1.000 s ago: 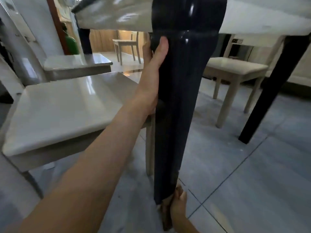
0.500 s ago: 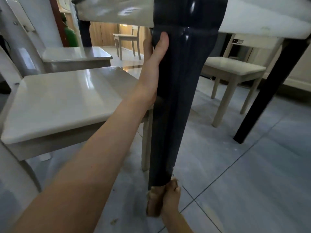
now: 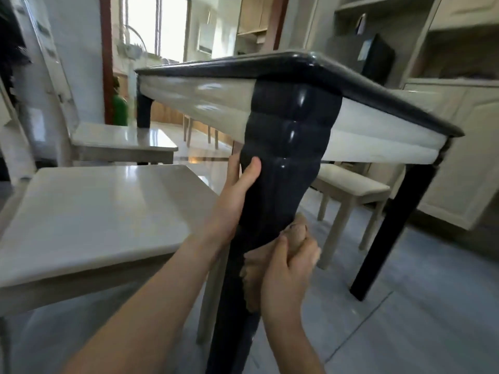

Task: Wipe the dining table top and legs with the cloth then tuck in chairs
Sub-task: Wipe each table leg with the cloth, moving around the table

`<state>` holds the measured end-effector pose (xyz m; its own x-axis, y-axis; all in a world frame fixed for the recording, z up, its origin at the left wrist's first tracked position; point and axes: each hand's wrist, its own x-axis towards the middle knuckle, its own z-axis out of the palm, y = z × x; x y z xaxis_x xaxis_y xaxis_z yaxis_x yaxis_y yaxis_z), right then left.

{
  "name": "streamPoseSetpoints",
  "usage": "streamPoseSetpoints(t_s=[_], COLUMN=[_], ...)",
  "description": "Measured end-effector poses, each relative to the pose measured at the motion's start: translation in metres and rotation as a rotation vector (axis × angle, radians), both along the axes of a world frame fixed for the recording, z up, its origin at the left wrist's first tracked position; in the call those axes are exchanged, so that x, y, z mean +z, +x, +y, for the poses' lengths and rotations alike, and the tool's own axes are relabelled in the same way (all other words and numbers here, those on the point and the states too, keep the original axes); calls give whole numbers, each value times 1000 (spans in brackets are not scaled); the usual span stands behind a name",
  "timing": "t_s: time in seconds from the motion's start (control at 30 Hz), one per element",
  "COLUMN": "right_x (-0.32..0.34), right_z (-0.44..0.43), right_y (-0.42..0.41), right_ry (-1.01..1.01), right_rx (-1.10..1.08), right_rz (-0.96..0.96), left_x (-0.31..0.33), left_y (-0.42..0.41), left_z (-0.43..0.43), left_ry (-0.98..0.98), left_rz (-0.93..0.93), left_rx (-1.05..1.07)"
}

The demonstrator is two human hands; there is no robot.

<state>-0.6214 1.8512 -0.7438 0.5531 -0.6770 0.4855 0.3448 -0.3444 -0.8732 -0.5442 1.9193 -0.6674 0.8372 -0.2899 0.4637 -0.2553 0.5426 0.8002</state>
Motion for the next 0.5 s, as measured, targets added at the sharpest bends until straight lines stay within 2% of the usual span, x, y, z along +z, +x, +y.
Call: streamPoseSetpoints(t_s=[0.17, 0.27, 0.4, 0.5], right_x=[63, 77, 45, 17], right_z=[-4, -7, -9, -3], right_y=[1, 9, 14, 9], right_ry=[-153, -316, -450, -306], right_rx=[-15, -67, -126, -29], right_rz=[-228, -330, -305, -202], left_x=[-1, -3, -4, -3], left_y=[2, 3, 5, 2], left_z=[2, 2, 2, 5], left_ry=[-50, -57, -53, -20], left_rz=[-45, -64, 3, 46], left_rx=[-35, -27, -5, -5])
